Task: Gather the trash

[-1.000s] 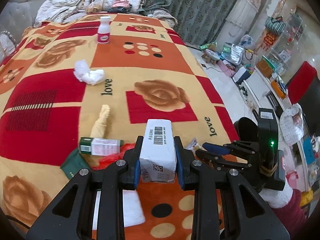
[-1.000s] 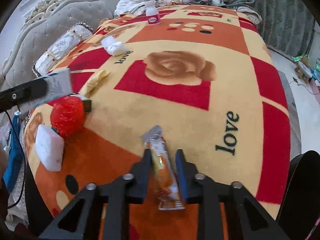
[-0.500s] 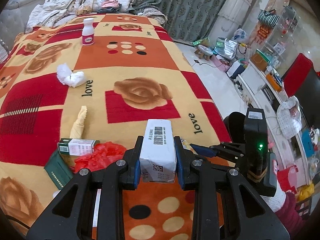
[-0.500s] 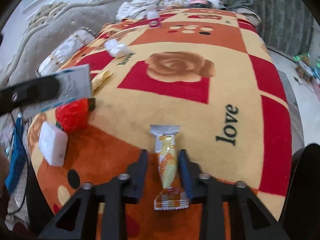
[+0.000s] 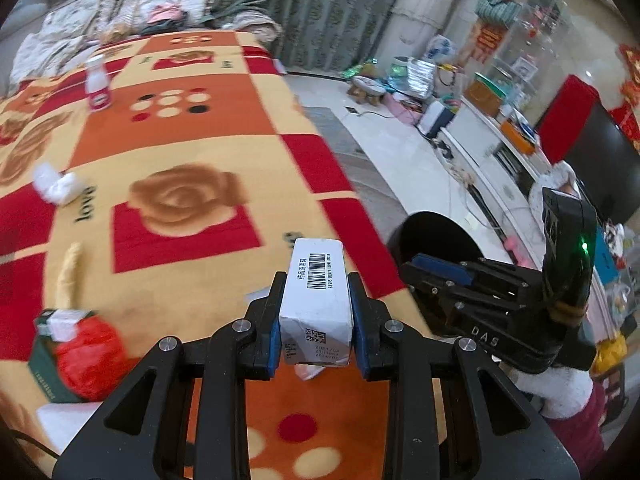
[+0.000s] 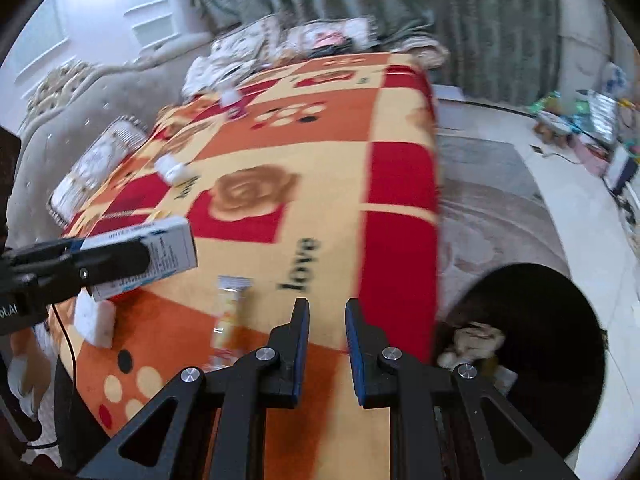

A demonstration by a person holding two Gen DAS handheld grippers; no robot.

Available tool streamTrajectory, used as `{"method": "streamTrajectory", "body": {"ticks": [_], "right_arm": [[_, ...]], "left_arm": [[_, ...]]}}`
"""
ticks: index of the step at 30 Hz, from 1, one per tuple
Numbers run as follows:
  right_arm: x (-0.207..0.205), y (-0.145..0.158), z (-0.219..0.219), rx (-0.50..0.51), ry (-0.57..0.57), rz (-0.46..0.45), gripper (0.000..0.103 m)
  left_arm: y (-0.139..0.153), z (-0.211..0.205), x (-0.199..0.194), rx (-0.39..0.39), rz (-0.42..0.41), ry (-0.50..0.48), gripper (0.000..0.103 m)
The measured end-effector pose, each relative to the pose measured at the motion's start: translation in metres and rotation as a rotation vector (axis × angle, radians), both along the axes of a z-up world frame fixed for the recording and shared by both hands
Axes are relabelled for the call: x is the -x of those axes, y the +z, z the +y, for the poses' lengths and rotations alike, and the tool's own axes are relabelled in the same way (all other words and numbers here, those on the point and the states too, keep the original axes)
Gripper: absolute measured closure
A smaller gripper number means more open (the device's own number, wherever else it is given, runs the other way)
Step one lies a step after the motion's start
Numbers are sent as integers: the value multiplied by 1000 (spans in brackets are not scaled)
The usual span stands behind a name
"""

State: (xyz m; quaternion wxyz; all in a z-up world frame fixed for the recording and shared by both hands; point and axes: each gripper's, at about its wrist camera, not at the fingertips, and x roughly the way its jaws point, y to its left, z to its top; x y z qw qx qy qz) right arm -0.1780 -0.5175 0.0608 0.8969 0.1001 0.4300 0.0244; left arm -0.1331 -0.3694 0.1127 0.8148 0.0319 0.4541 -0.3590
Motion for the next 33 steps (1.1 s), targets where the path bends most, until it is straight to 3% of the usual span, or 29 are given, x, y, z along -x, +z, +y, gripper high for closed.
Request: {"method": "streamTrajectory", "body": {"ticks": [6,11,18,21,23,33], "right_arm": [[17,1,-23,-38,-46,-2,85],[5,-8,8,-79,41,11,69],[-33,-34,78,-52,187,77,70],[-43,-47,95,49,198,108,82],[-41,-46,89,30,189,108,87],[-3,-15,9,9,27,45,88]], "left_arm": [[0,-12,4,-11,-10,-16,77],[4,16,-6,-26,-31,51,77],[0,56,-19,-44,-30,132,77],[-1,62,-20,-40,-24,138,77],[-2,59,-20,-32,-17,134,77],[-2,-15,3,-1,-6,-6,77]]}}
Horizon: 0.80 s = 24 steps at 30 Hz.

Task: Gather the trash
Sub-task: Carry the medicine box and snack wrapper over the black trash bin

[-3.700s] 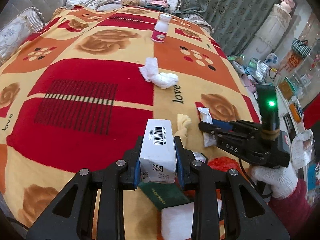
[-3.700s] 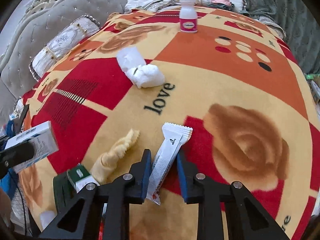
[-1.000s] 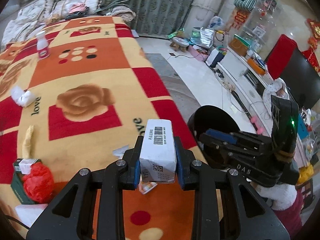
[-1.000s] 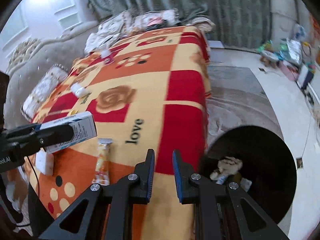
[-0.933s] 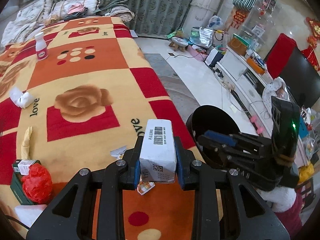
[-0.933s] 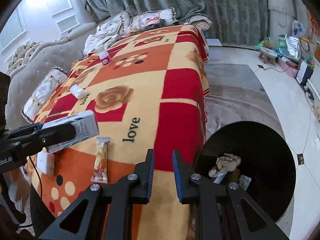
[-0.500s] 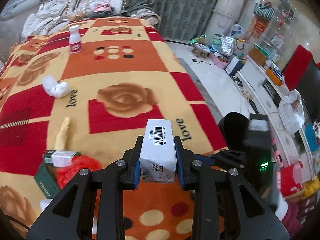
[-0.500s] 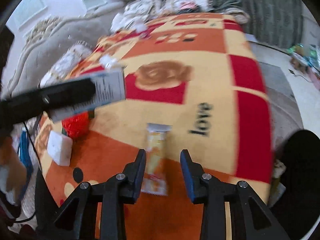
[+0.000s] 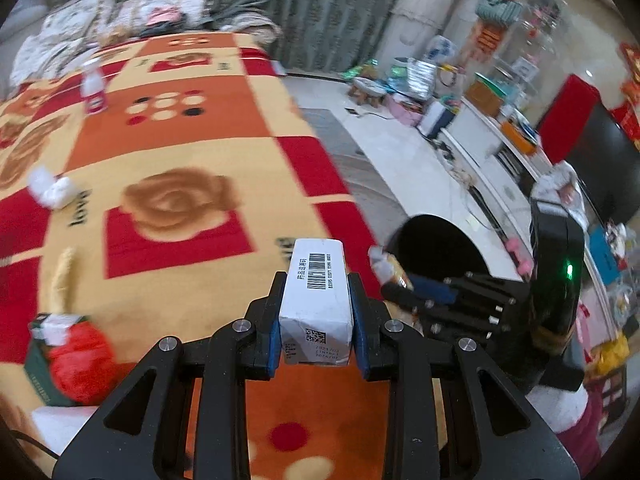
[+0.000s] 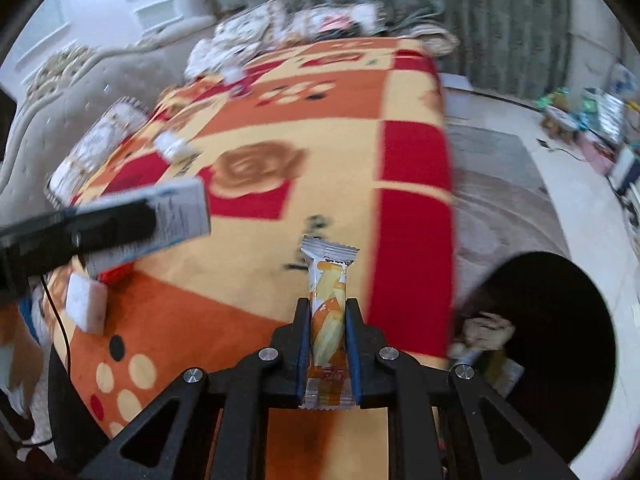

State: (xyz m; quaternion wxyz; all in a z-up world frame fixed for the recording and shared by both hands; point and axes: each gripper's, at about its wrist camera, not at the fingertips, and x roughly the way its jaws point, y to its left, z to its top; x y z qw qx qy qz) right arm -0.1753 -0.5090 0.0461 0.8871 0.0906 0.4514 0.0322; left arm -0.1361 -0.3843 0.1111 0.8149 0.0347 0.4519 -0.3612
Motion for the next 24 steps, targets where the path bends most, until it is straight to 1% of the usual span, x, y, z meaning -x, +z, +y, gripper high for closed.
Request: {"method": "streamTrajectory", "body": {"ticks": [5,10,18,24], "right_arm": [[22,6,-50,-6,-112,-10,88],[40,6,-87,-14,-193,-7,88],[51,0,-121,-21,-259,7,88],[54,-9,-136,-27,-291,23,88]], "left_arm": [[-1,-40,11,0,-2,-63,77],[-4,-76,18,1,10,-116,77],[-13,-115,19,3,32,-166,77],[-22,-130,18,-3,47,-182,77]]}}
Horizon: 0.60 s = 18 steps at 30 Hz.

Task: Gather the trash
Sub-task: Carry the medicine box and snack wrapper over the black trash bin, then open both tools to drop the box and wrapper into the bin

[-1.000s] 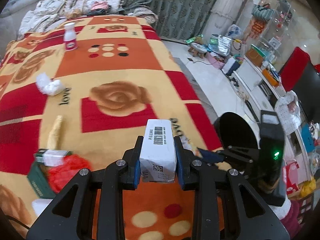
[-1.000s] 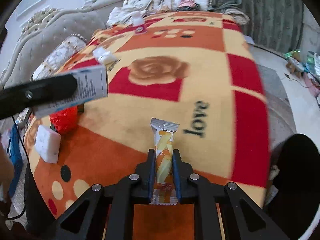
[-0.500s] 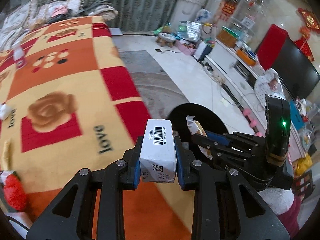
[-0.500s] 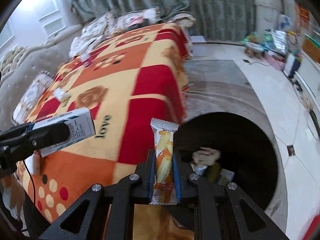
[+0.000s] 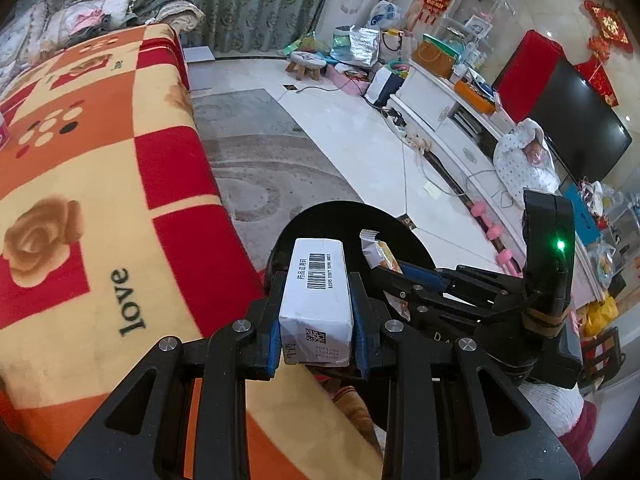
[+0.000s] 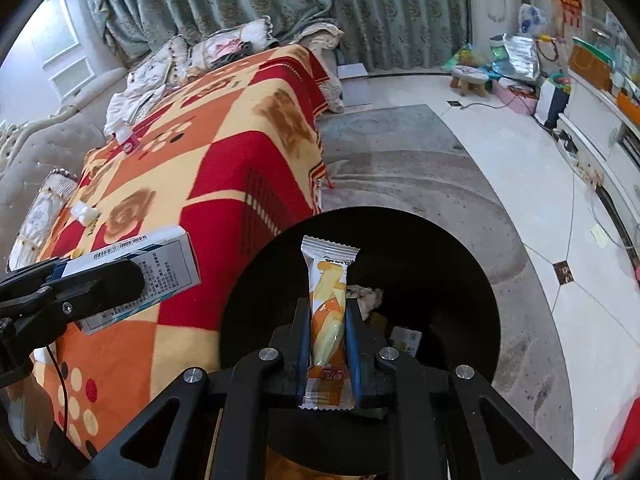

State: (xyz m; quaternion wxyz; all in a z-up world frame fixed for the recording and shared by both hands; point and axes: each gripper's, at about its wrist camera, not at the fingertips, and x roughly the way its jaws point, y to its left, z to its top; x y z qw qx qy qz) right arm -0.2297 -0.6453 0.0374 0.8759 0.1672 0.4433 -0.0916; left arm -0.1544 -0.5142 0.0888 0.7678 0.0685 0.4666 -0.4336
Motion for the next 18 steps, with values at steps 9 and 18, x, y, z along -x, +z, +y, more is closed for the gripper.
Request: {"method": "streamTrajectory", "body": {"ticks": [9,18], "right_arm": [[3,-5,-6,-7,-10,10,88],[1,-6,-6,-8,-11,11,88]], "left_arm": [[-8,-7,0,-7,11,-2,77],[-11,-10,1,-2,25,-2,77]]}}
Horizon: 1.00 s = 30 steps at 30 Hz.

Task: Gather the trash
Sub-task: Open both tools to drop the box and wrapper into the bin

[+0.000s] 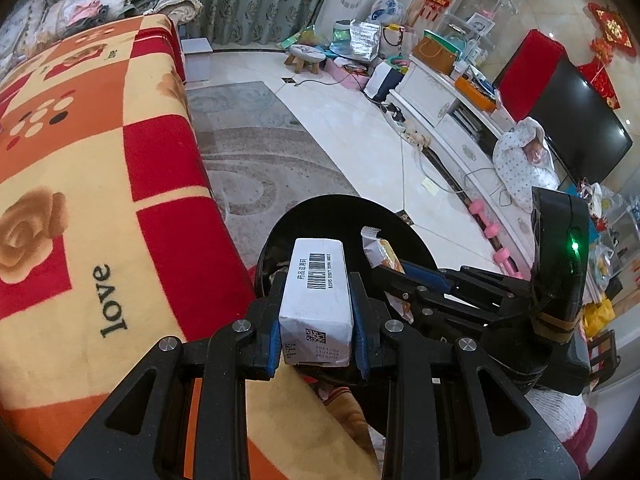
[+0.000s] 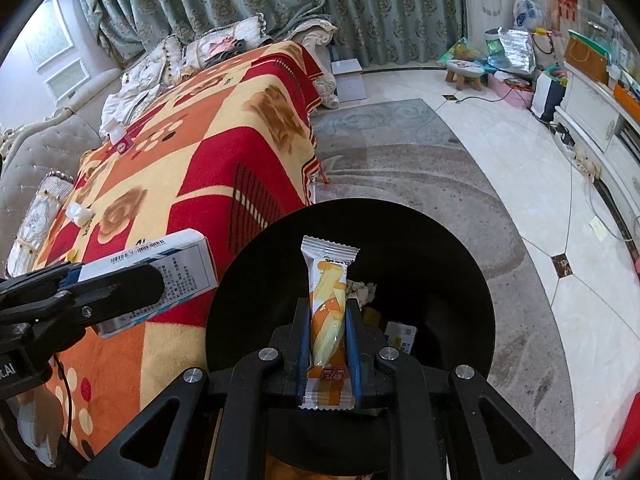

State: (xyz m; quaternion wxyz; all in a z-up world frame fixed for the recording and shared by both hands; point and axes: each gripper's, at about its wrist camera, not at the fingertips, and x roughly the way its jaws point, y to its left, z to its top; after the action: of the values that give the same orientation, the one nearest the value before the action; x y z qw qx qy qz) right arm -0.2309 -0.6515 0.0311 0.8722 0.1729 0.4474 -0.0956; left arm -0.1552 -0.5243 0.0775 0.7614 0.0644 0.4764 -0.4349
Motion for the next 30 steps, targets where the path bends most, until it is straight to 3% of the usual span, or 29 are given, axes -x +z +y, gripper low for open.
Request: {"method": "streamTrajectory", "body": {"ticks": [14,20,23,30], "right_arm": [[1,-6,-7,-8,-15,15,88],[1,-6,-7,-7,-21,16,88],[2,-7,-10,-13,-42,16,88],[4,-5,-10,-7,-55,22,82]], "left_arm": [[-8,-8,2,-1,12,-7,77],[-7,-7,2,35,19,-10,75],[-9,-5,-1,35,33,0,63],[-5,2,1,29,27,3,61]]}}
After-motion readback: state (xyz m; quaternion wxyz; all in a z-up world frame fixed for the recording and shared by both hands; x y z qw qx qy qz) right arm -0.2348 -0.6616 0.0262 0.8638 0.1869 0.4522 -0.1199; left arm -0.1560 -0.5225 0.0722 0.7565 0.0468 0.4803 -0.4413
